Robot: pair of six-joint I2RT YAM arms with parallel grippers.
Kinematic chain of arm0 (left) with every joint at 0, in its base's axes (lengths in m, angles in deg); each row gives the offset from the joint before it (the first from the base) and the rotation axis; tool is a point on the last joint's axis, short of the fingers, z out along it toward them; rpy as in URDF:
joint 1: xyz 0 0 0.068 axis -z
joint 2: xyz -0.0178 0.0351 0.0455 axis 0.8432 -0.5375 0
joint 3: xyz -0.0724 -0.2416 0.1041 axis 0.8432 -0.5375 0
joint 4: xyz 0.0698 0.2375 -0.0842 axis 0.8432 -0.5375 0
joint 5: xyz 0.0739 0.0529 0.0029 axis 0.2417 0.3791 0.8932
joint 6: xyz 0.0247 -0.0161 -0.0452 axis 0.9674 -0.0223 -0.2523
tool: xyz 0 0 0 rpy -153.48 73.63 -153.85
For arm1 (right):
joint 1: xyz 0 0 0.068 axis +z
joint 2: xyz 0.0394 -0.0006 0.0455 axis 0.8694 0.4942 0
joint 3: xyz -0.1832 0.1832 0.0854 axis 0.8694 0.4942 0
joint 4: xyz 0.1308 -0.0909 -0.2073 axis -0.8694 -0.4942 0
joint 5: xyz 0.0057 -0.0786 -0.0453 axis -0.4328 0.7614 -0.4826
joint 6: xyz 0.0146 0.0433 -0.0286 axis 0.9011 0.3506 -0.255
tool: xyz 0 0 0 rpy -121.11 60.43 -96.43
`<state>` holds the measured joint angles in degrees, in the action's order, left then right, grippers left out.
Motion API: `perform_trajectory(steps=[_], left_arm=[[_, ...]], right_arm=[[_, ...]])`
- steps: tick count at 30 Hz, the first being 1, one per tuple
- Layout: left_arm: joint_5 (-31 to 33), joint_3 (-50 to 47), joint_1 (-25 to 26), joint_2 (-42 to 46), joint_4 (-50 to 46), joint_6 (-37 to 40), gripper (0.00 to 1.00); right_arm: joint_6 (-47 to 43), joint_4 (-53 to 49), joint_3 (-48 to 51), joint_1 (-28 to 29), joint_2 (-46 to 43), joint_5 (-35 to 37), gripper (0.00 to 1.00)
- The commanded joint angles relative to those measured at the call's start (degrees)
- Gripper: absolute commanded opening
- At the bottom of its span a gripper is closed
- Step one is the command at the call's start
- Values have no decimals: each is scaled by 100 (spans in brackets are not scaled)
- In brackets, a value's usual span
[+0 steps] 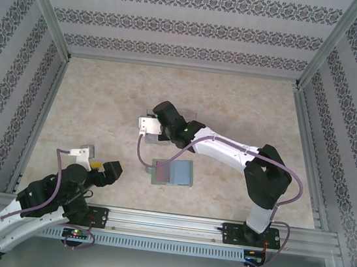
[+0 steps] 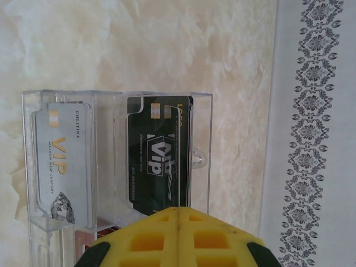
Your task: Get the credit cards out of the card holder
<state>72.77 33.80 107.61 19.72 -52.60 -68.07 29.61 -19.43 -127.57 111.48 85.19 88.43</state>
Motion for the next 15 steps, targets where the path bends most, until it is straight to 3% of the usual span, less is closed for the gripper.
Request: perform_trajectory(steps=[1, 15], left_arm=[[137, 60, -47, 52, -220, 28, 100], [157, 54, -47, 52, -222, 36, 100]], right_arm=[[19, -57, -246, -86, 145, -168, 0], [183, 102, -419, -202, 617, -23, 0]])
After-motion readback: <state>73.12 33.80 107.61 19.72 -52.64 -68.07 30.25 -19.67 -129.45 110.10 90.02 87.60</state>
